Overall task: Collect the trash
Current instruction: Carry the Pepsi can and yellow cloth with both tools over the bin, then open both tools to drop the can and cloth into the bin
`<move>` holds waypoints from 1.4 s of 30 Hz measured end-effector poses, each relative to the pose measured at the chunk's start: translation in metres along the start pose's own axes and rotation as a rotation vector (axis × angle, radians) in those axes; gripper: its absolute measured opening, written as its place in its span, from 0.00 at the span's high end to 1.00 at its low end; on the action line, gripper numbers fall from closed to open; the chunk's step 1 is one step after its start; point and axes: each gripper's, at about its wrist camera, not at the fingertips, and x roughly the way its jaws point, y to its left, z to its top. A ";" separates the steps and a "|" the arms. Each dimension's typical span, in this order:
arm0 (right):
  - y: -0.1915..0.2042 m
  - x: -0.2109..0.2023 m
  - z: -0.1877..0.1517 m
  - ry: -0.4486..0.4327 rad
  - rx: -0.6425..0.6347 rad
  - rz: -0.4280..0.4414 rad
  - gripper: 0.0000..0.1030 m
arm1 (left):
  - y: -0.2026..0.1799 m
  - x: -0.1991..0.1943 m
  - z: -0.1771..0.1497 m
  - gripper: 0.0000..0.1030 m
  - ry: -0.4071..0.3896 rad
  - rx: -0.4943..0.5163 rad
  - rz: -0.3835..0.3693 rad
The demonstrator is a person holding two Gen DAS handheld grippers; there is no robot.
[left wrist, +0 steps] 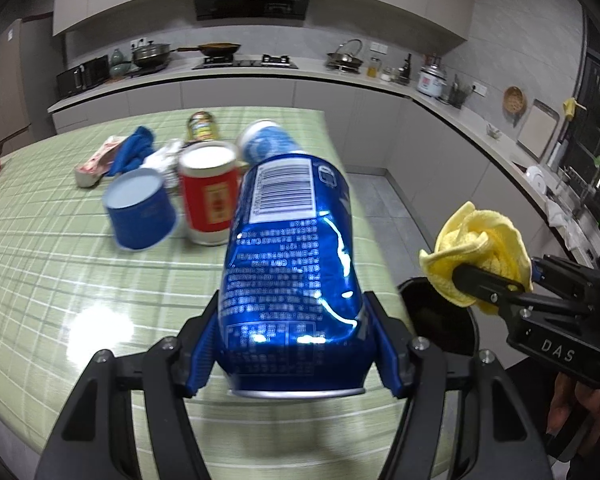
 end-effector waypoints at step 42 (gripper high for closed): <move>-0.231 0.063 -0.103 0.216 0.163 0.008 0.54 | -0.220 0.157 -0.084 0.35 0.276 0.069 -0.069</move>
